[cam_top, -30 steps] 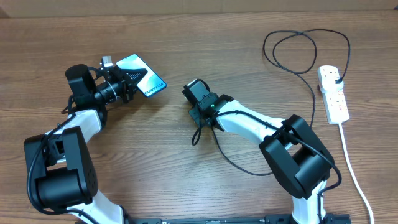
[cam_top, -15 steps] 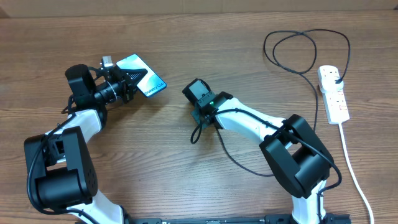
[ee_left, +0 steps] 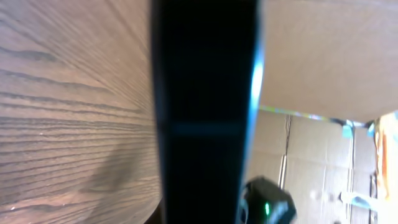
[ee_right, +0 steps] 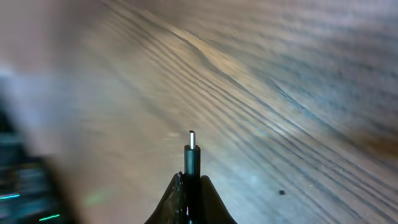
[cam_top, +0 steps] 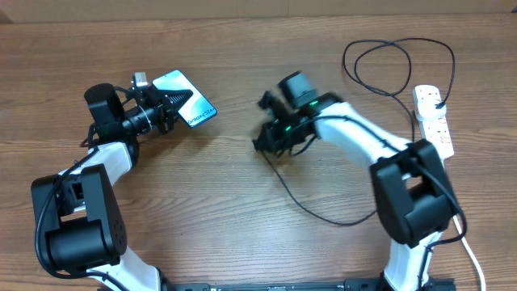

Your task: Plug charger to phone and switch on socket

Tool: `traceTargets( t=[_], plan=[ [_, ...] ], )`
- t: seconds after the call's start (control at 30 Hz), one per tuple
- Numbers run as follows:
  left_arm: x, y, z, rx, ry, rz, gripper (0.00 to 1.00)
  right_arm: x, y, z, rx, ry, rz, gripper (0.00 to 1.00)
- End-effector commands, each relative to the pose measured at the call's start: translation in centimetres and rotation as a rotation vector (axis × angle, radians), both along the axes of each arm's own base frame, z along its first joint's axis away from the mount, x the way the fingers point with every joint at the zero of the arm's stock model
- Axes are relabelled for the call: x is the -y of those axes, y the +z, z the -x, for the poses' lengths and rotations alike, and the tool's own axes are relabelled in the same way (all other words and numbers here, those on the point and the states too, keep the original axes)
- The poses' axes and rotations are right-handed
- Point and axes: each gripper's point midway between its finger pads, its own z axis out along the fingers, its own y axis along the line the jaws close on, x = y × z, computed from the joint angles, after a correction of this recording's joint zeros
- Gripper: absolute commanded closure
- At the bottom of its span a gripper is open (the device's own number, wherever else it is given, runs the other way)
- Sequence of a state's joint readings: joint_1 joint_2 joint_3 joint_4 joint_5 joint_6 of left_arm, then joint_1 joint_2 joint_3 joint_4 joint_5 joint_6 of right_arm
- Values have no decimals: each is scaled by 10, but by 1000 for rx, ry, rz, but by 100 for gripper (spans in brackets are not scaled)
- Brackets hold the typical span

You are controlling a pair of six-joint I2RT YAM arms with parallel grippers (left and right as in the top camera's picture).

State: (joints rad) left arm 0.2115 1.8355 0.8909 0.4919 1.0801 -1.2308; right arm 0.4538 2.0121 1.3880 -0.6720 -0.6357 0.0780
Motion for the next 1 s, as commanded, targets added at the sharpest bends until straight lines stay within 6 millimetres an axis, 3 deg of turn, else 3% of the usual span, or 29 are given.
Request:
traceTargets(
  t=[0.0,0.13,0.3,0.67,0.97],
  plan=[
    [6,22,4,105,-78,4,96,-14,65,11,-86,75,-352,96],
    [14,27,5,130,-104,6,96,-14,80,24,-146,128,-523,96],
    [32,30,3,126,-114,16,95,-15,84,36,-236,136,-616,96],
    [69,38,-7,148,-83,8,95,-17,84,33,-286,101,-635,96],
    [73,38,-7,144,-87,10,95,-18,92,24,-293,85,-660,96]
  ],
)
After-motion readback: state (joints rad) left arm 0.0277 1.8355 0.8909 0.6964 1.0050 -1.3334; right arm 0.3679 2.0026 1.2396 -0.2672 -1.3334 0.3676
